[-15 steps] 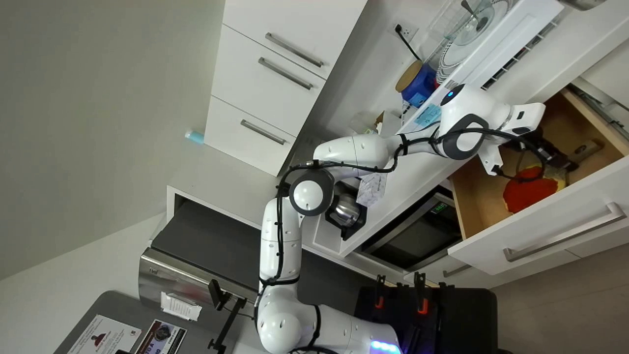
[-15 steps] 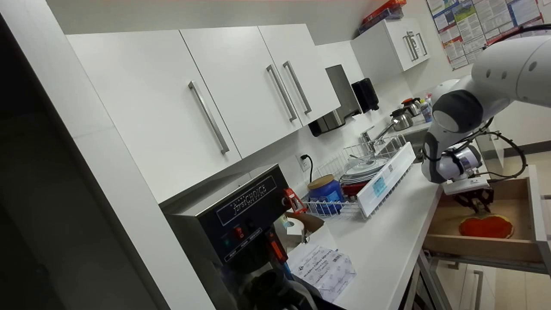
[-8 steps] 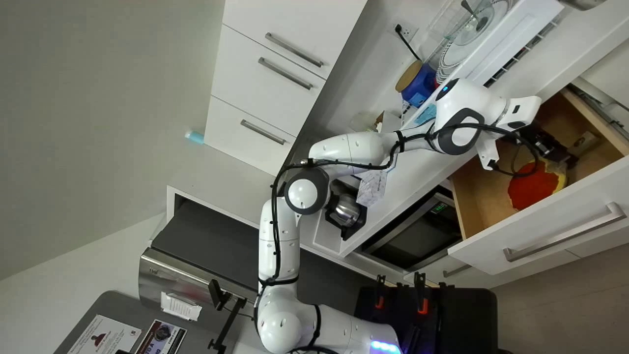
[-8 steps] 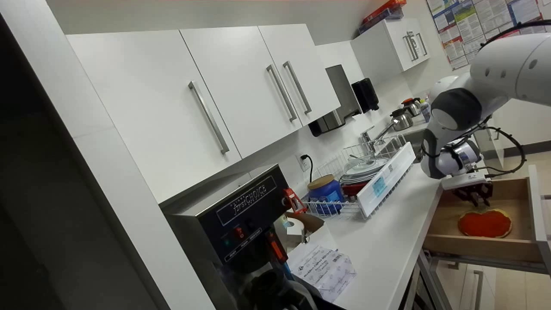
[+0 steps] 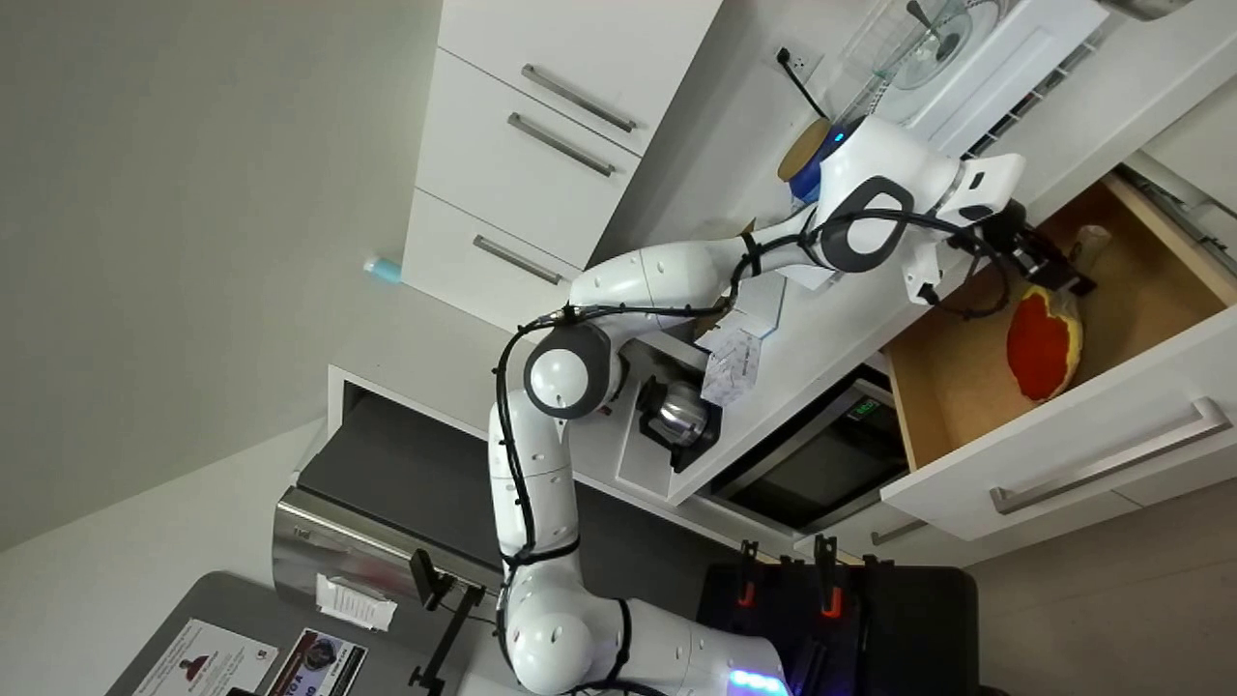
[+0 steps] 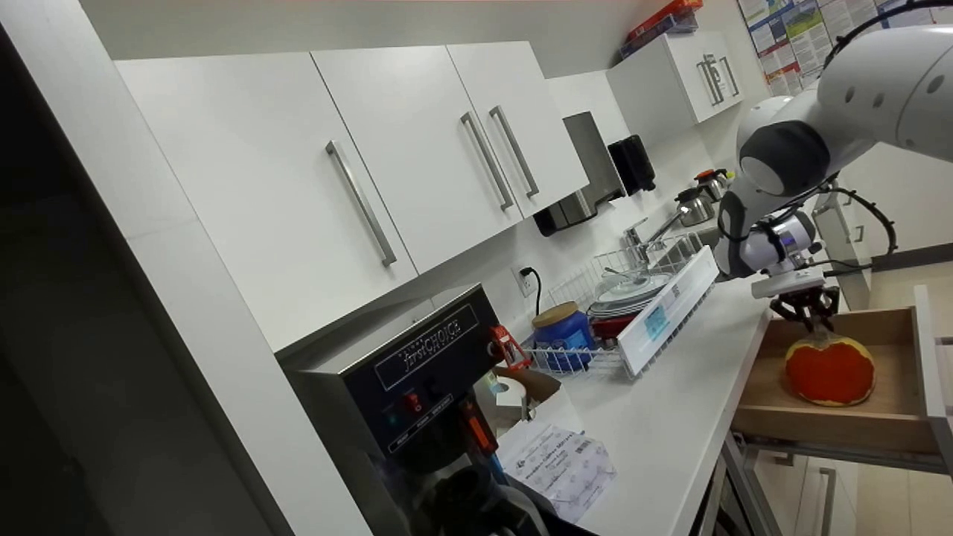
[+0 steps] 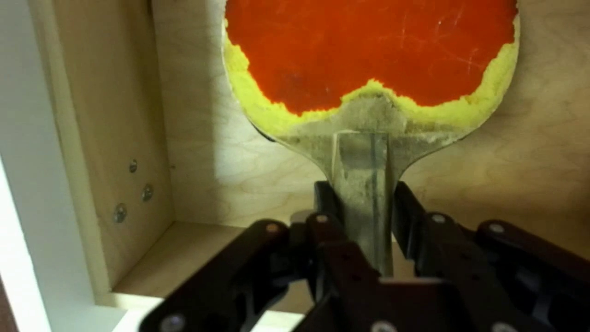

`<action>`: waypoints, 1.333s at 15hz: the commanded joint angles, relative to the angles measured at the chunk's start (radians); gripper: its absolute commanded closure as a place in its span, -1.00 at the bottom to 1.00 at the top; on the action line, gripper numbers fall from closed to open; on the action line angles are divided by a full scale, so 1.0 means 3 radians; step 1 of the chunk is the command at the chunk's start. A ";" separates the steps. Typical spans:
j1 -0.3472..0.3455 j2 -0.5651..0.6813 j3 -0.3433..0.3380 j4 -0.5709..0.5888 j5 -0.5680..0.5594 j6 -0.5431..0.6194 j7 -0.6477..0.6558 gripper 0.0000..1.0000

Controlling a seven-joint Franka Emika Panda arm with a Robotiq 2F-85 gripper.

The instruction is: Remove the racket from the drawer and put it on the kitchen counter

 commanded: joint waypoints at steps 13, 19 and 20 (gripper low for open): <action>-0.0099 -0.0592 0.0226 -0.0302 0.0260 -0.0766 -0.0054 0.81; -0.0162 -0.0689 0.0274 -0.0286 0.0338 -0.1014 -0.0138 0.81; -0.0179 -0.0705 0.0286 -0.0276 0.0355 -0.1096 -0.0167 0.81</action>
